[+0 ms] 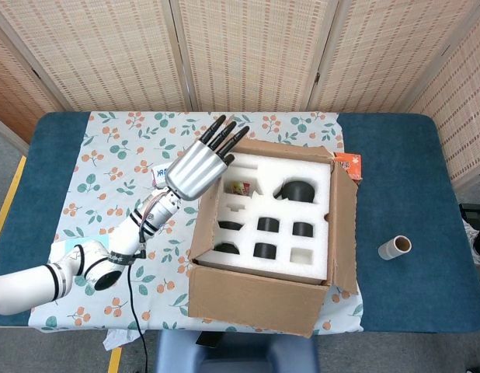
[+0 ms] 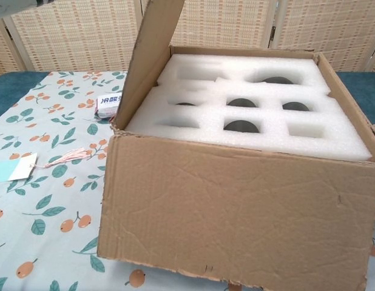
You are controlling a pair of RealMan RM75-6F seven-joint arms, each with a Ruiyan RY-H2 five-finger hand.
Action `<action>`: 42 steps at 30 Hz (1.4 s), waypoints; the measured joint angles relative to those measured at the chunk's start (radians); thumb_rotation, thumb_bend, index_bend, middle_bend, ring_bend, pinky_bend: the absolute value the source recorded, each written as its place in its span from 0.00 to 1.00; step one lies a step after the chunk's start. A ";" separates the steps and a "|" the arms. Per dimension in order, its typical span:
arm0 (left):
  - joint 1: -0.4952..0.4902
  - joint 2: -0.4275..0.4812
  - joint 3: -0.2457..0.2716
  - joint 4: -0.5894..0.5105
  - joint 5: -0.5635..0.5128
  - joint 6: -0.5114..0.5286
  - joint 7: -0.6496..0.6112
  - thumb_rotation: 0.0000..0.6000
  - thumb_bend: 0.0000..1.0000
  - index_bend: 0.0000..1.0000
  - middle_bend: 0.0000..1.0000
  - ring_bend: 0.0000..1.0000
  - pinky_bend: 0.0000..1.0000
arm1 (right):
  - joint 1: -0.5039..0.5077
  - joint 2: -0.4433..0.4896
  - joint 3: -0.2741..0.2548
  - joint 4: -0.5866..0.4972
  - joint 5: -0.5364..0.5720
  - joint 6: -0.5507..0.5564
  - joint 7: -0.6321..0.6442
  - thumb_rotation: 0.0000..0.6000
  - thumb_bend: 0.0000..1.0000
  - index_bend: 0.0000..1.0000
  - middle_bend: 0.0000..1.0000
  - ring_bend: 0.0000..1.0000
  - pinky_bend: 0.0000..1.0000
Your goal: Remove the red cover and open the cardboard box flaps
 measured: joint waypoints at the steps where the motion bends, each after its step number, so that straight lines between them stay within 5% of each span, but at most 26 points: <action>1: 0.003 0.002 -0.001 0.002 -0.002 0.002 -0.005 1.00 1.00 0.52 0.03 0.00 0.00 | 0.001 0.000 0.000 -0.001 0.001 -0.001 -0.001 0.66 0.87 0.41 0.00 0.00 0.00; 31: 0.144 0.105 -0.013 0.105 -0.136 0.033 -0.130 1.00 1.00 0.43 0.03 0.00 0.00 | 0.019 -0.002 -0.005 -0.026 0.007 -0.043 -0.050 0.66 0.87 0.41 0.00 0.00 0.00; 35: 0.182 0.135 -0.007 0.086 -0.156 0.040 -0.152 1.00 1.00 0.23 0.03 0.00 0.00 | 0.021 -0.002 -0.006 -0.031 0.008 -0.051 -0.068 0.66 0.87 0.40 0.00 0.00 0.00; 38: 0.211 0.168 0.001 0.041 -0.169 0.034 -0.189 1.00 0.89 0.04 0.01 0.00 0.00 | 0.023 -0.004 -0.006 -0.036 0.013 -0.059 -0.097 0.66 0.87 0.39 0.00 0.00 0.00; 42: 0.280 0.241 0.032 -0.058 -0.158 0.028 -0.292 1.00 0.60 0.00 0.00 0.00 0.00 | 0.028 -0.008 -0.005 -0.051 0.024 -0.077 -0.172 0.67 0.87 0.35 0.00 0.00 0.00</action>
